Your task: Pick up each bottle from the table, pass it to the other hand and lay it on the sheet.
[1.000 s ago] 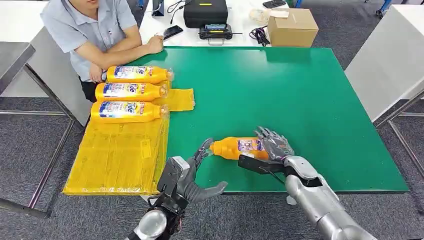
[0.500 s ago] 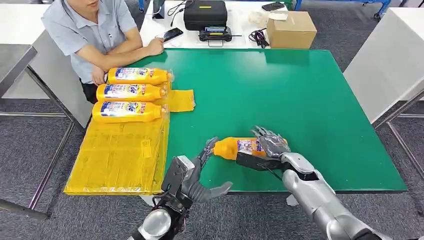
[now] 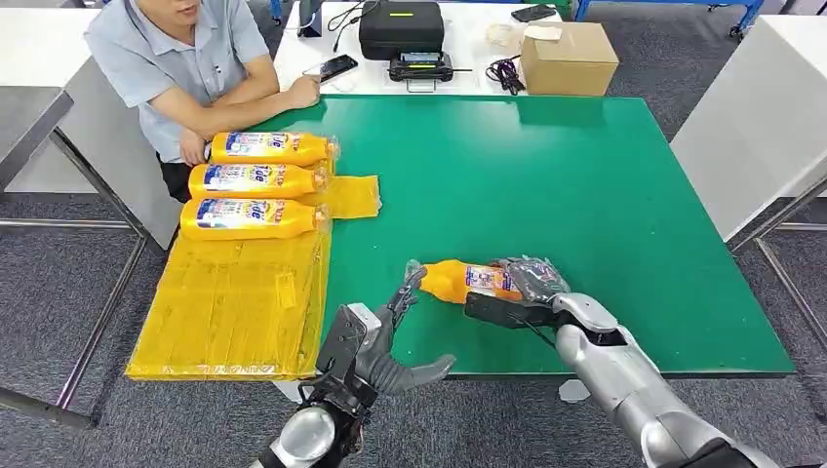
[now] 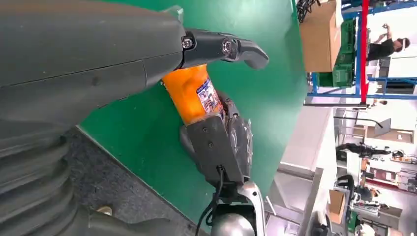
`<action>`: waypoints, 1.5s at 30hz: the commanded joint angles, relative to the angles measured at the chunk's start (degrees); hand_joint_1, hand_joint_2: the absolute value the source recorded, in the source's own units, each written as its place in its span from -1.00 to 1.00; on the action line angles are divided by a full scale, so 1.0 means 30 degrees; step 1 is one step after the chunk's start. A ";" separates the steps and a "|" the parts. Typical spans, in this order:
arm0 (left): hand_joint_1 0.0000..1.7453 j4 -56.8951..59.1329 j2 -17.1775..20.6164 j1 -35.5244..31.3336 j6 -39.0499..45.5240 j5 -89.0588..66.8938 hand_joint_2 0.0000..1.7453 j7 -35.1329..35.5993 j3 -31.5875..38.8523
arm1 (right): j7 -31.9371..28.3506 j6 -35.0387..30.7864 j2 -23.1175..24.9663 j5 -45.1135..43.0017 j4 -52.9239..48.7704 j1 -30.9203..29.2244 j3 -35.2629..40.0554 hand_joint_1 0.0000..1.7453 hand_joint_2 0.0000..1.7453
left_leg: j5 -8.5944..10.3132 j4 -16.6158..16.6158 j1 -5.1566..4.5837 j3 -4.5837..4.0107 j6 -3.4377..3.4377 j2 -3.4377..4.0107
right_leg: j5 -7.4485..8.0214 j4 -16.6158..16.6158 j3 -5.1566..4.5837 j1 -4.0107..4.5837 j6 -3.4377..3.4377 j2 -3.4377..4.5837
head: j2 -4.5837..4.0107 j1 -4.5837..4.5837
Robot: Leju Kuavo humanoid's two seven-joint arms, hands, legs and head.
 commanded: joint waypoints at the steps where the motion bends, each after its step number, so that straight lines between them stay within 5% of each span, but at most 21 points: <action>1: -1.00 0.1398 0.0271 -0.1066 -0.0131 0.0116 1.00 -0.0003 -0.0769 | -0.0433 0.1950 -0.0314 -0.1804 0.1662 0.0517 0.0405 1.00 1.00 | 0.0000 -0.0021 0.0031 0.0040 -0.0043 -0.0058 | -0.0017 -0.0032 0.0068 0.0034 -0.0053 -0.0072 | 0.0000 0.0000; 8: -1.00 0.2258 -0.0453 -0.1454 0.2223 0.1734 1.00 -0.2224 0.0267 | -0.1201 0.3587 -0.0606 -0.5976 0.0316 0.0939 -0.0707 1.00 1.00 | 0.0004 -0.0023 0.0025 0.0050 -0.0029 -0.0055 | -0.0012 -0.0035 0.0081 0.0026 -0.0035 -0.0065 | 0.0000 0.0007; 14: -1.00 0.3467 -0.0897 -0.1258 0.5027 0.5087 1.00 -0.4759 0.1988 | -0.1603 0.2425 0.0457 -0.8693 -0.3896 0.1979 -0.1900 1.00 1.00 | -0.0005 -0.0036 0.0037 0.0082 -0.0051 0.0027 | 0.0005 -0.0045 0.0101 0.0041 -0.0060 0.0008 | 0.0000 0.0007; 27: -1.00 0.0919 -0.0544 0.0159 0.6884 0.7691 1.00 -0.7517 0.3286 | -0.2241 0.2031 0.1923 -1.0336 -0.7462 0.3411 -0.2802 1.00 1.00 | -0.0051 -0.0002 0.0041 -0.0067 -0.0042 0.0090 | -0.0022 0.0015 -0.0042 0.0049 -0.0052 0.0082 | 0.0000 0.0007; 32: -1.00 0.1603 -0.0102 0.0051 0.3914 1.0284 1.00 -0.4383 0.2527 | -0.2295 0.2159 0.2349 -1.0809 -0.8140 0.3276 -0.2254 1.00 1.00 | -0.0014 -0.0013 0.0021 -0.0166 -0.0036 0.0026 | -0.0007 0.0013 -0.0133 0.0031 -0.0038 0.0021 | 0.0000 0.0000; 45: -1.00 0.0845 0.0338 -0.0099 0.0522 1.1106 1.00 -0.4553 0.1701 | -0.2579 0.3135 0.2587 -1.1560 -0.6602 0.2376 -0.0538 1.00 1.00 | -0.0023 -0.0012 0.0030 -0.0170 -0.0039 0.0018 | -0.0015 0.0009 -0.0128 0.0039 -0.0044 0.0020 | 0.0000 0.0000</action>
